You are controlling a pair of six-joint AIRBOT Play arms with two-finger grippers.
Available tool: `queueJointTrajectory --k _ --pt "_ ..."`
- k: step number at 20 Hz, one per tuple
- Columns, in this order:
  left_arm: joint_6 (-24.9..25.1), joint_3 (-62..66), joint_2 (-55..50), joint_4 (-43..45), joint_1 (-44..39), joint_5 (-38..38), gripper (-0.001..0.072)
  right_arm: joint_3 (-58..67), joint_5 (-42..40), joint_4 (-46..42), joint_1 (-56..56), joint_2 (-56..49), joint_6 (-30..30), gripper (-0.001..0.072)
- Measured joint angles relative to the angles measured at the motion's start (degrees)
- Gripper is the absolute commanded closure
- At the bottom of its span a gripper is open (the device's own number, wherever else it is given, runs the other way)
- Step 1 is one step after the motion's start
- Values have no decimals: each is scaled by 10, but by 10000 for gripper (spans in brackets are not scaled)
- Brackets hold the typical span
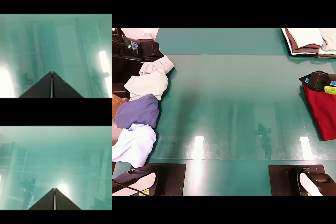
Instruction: Fold the shirts.
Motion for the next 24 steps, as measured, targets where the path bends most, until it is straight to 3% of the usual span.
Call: queueJointTrajectory --k 17,18,19,20,24 --pt "-1 0 0 -7 0 0 684 0 23 3 2 0 0 695" --pt "-1 0 0 -9 0 3 501 0 23 3 2 0 0 695" --pt "-1 0 0 -9 0 12 151 0 23 3 2 0 0 695" --pt "-1 0 0 0 0 27 57 0 23 3 2 0 0 695" --pt "-28 -2 -26 100 6 112 57 0 23 3 2 0 0 695"
